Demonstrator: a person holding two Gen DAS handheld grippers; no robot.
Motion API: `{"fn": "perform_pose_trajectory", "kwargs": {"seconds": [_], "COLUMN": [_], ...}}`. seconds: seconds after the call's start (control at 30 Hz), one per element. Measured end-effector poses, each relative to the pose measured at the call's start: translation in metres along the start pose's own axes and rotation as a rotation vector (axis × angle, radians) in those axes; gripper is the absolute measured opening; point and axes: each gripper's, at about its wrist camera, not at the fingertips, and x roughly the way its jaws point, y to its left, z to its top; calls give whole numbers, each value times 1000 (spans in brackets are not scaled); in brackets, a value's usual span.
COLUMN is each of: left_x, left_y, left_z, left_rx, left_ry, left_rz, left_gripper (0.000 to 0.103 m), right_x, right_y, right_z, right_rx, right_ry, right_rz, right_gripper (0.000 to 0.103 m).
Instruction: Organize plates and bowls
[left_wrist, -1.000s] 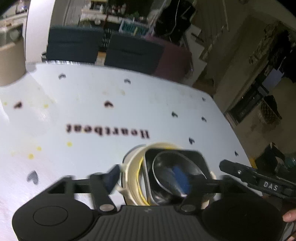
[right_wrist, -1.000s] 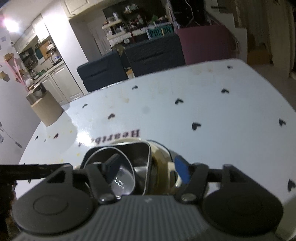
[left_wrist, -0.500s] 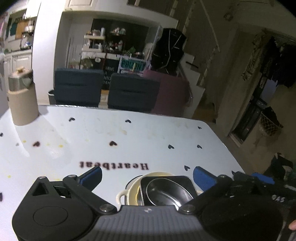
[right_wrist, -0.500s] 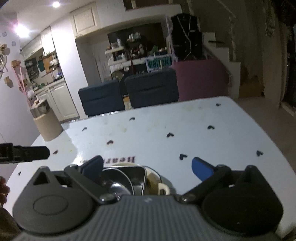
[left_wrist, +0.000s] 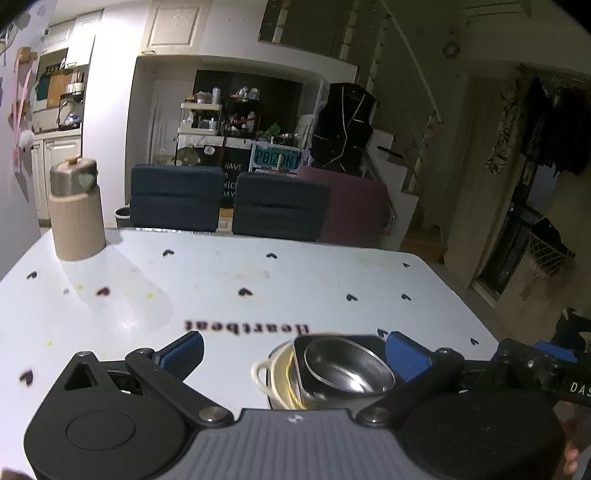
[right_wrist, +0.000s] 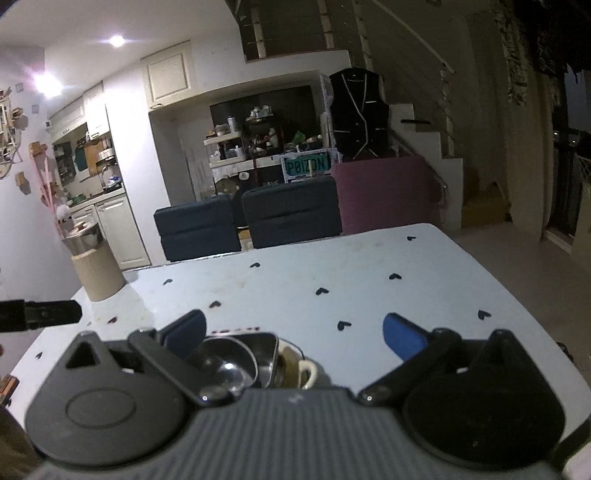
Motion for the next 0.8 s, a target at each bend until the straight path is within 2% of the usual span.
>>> {"fn": "perform_pose_trajectory", "kwargs": {"seconds": [0.43, 0.63, 0.8], "left_x": [-16, -14, -13], "left_y": [-7, -2, -6], "left_z": [-48, -60, -69], "left_rx": [105, 92, 124], "left_ry": [1, 32, 41], "left_rz": [40, 76, 88], "left_gripper": [103, 103, 103], "right_x": [-10, -10, -11], "right_y": [6, 9, 12], "right_z": [-30, -38, -44], "right_rx": [-90, -127, -155], "right_ry": [33, 57, 65], "right_rz": [-24, -28, -15], "right_gripper": [102, 102, 102]}}
